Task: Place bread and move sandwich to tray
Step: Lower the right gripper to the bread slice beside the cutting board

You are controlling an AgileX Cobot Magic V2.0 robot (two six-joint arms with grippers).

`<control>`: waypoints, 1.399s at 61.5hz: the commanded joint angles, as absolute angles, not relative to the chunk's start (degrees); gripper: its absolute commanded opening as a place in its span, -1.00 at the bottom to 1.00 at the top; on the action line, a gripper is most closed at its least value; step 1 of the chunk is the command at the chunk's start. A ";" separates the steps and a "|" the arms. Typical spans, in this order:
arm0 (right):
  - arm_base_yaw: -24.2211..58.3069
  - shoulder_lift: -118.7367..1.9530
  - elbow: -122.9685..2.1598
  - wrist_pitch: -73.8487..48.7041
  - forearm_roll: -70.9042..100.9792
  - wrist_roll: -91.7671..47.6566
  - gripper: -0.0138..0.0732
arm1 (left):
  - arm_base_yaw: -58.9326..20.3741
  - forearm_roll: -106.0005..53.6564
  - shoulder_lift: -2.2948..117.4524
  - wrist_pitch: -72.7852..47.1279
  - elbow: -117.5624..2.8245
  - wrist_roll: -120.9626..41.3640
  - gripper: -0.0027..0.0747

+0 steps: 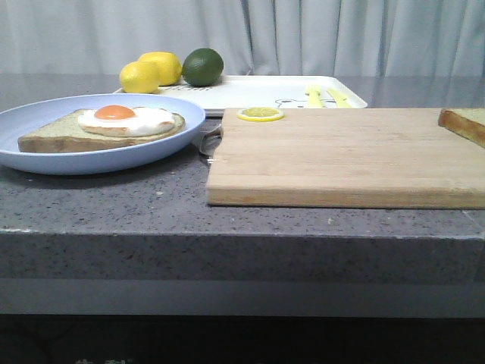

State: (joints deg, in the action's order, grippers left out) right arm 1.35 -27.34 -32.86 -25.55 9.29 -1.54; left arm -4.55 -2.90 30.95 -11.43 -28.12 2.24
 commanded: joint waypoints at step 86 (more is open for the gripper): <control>-30.00 -94.98 -76.26 -60.33 41.36 -28.27 0.68 | -4.45 -2.91 31.33 -6.96 -30.17 2.68 0.20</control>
State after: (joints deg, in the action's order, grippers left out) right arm -29.12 -96.54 -74.31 -58.49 33.87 -23.86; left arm -4.55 -2.90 30.95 -11.43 -28.12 2.24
